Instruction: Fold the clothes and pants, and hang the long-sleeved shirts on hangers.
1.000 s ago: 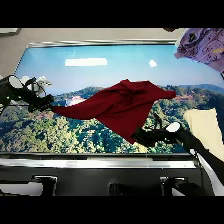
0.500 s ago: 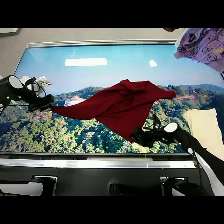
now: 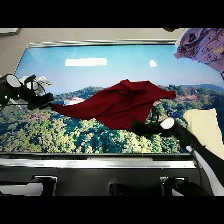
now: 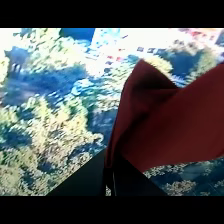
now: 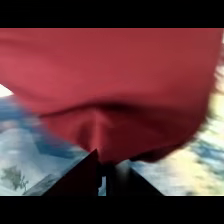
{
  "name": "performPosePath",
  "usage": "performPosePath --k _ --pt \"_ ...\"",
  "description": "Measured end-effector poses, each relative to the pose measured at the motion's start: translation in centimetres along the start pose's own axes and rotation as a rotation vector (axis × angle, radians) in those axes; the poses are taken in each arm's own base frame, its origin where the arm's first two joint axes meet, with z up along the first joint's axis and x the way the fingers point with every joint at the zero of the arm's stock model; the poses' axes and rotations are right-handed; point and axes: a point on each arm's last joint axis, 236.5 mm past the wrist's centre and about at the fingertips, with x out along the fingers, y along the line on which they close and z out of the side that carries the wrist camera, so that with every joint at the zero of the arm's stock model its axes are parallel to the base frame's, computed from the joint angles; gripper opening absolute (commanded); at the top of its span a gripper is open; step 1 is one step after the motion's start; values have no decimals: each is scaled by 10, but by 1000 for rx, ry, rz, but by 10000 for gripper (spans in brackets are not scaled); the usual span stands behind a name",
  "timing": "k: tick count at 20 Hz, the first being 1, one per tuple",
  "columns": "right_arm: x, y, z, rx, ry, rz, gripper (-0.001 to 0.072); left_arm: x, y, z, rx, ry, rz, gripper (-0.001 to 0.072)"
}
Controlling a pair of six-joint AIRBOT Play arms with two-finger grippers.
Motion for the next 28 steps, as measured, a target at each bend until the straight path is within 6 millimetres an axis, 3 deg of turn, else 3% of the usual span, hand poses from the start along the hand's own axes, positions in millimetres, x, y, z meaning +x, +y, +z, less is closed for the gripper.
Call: performPosePath --k 2,4,5,7,9,11,13,15,18,21,23,24,28 --pt "-41 38 40 -88 -111 51 32 -36 -16 22 32 -129 -42 14" --pt "-99 82 71 -220 -224 94 32 -99 -37 51 73 -333 -87 14" --pt "-136 109 86 -300 -306 116 32 -143 -49 64 101 -466 -107 14" --pt "-214 161 96 -474 -461 139 32 -243 -71 74 156 -741 -134 14" --pt "-300 211 87 -634 -643 158 32 -349 -90 58 207 -1025 -160 14" --pt "-384 248 64 -761 -839 163 32 -443 -104 18 249 -1278 -186 14" --pt "-450 267 36 -836 -1004 157 32 -511 -113 -30 280 -1469 -215 14" --pt "-500 276 10 -864 -1142 153 32 -552 -115 -71 293 -1591 -227 14" --pt "-529 278 -3 -853 -1222 151 33 -578 -113 -101 279 -1673 -245 14" --pt "-507 271 21 -782 -1143 131 33 -569 -110 -86 264 -1643 -234 14" --pt "-467 261 56 -712 -1020 97 33 -532 -105 -48 250 -1535 -198 14" --pt "-442 255 76 -676 -952 80 33 -505 -101 -22 246 -1462 -171 14" --pt "-325 214 164 -508 -684 -10 32 -360 -75 85 227 -1141 -71 14"
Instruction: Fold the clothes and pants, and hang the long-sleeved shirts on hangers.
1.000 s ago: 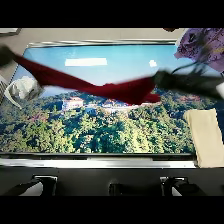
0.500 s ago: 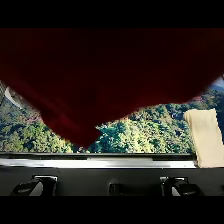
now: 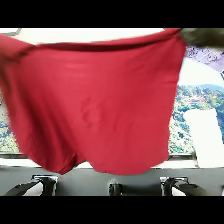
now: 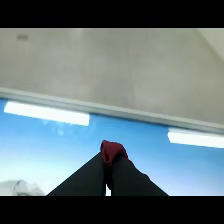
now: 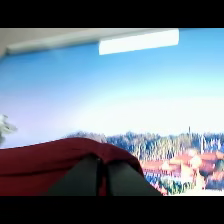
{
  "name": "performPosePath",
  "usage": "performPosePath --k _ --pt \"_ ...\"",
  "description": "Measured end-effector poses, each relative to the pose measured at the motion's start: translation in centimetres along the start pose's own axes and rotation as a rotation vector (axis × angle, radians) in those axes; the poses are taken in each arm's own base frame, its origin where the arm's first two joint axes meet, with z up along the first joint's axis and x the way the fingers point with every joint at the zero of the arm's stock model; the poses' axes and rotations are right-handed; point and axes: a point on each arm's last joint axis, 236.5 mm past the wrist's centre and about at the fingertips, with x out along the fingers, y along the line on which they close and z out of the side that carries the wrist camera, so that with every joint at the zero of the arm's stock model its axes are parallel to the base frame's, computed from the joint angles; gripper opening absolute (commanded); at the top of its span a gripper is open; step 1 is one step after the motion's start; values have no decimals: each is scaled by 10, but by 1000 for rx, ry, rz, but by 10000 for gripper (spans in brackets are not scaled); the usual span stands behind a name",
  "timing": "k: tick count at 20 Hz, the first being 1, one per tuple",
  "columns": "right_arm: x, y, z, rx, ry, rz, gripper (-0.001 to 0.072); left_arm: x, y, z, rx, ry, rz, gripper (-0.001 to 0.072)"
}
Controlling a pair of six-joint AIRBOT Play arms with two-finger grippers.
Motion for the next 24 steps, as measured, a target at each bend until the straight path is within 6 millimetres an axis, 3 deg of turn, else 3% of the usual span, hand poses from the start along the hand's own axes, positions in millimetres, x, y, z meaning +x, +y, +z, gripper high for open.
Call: performPosePath --k 2,5,8,11,14,15,16,17,18,19,21,24 --pt "69 -32 -23 65 112 -40 32 70 20 -58 -17 150 19 14" --pt "158 -81 -61 157 222 -103 32 152 34 -132 -52 269 18 14" --pt "220 -118 -98 234 285 -149 33 204 33 -177 -67 291 11 15" --pt "262 -145 -134 318 339 -188 33 234 23 -215 -68 322 -4 15" --pt "287 -156 -165 402 394 -193 34 247 13 -254 -65 395 -18 18" --pt "293 -156 -172 429 405 -187 35 248 11 -267 -64 432 -22 59" --pt "296 -156 -177 451 416 -180 75 247 10 -280 -65 471 -23 210" --pt "299 -154 -181 469 425 -172 182 245 10 -291 -70 513 -23 440" --pt "300 -152 -184 483 436 -164 301 242 10 -299 -81 549 -21 579" --pt "300 -150 -186 495 445 -158 372 237 12 -305 -96 588 -18 579" --pt "292 -146 -184 495 463 -149 426 224 19 -306 -112 651 -8 574" --pt "262 -147 -159 432 452 -124 448 194 43 -291 -142 728 22 572"
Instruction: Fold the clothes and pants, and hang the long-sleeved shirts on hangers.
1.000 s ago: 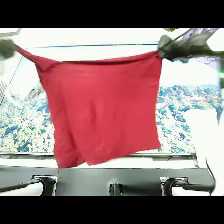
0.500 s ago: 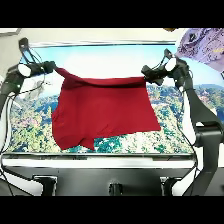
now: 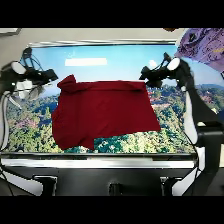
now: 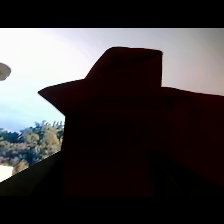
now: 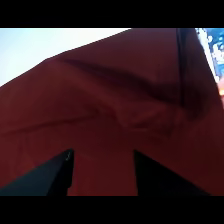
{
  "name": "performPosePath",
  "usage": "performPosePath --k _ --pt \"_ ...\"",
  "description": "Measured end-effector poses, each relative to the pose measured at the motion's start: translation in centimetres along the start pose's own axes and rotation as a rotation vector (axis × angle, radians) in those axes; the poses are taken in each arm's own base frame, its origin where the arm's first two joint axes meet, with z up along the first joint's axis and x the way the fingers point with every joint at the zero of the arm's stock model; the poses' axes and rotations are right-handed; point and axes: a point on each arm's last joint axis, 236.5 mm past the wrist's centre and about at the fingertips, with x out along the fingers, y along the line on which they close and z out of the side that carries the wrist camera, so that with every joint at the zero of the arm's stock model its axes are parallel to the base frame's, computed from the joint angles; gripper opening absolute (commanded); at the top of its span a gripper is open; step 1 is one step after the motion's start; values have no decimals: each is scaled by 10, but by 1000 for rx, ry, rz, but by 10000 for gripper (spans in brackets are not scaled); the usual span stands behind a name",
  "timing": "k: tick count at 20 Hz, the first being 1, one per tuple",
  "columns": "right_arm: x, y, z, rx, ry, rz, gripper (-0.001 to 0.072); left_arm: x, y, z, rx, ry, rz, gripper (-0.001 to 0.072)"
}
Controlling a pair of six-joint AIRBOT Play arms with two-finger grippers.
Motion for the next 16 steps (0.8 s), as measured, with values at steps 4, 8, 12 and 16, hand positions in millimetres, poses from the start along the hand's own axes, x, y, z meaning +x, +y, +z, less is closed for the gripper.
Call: performPosePath --k 4,8,12,16 --pt "-71 -36 4 -185 48 -34 447 -54 51 -17 -77 87 50 572" --pt "-109 -95 -24 -183 210 14 450 -100 94 -44 -177 121 95 572" --pt "-111 -151 -79 -65 394 74 448 -121 118 -88 -261 170 123 572" --pt "-96 -191 -132 30 517 77 448 -123 124 -131 -312 234 130 572"
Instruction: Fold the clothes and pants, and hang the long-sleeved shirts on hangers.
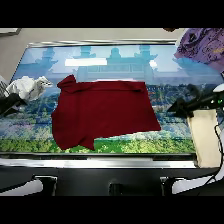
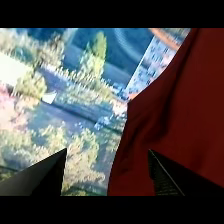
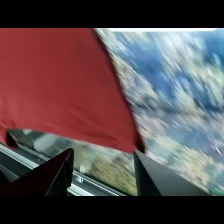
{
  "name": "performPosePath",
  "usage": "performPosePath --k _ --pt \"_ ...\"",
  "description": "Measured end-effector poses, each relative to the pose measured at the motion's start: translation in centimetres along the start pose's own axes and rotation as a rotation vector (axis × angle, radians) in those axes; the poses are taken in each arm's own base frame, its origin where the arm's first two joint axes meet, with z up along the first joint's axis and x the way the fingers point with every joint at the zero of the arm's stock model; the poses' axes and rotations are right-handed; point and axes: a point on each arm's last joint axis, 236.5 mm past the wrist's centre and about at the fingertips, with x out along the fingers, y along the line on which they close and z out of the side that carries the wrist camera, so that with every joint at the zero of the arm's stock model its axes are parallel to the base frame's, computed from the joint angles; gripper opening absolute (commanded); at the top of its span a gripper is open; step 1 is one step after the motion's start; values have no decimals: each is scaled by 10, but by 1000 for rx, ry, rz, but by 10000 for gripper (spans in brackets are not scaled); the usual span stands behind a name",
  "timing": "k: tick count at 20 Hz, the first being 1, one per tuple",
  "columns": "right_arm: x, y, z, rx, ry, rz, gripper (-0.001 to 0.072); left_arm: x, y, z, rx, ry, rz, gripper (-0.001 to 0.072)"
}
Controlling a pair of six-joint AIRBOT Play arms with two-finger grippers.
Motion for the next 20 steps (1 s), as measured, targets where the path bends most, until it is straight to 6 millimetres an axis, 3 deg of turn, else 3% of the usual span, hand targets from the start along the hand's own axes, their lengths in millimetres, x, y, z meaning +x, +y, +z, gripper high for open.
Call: performPosePath --k 4,8,14,20 --pt "26 -23 -19 19 41 1 449 8 7 -16 -16 38 4 572" --pt "43 -34 -26 21 45 2 484 10 8 -19 -21 42 5 572" --pt "58 -24 -29 25 24 84 486 11 6 -20 -20 42 2 573" --pt "71 -19 -45 54 62 139 486 12 5 -17 -33 30 -3 573"
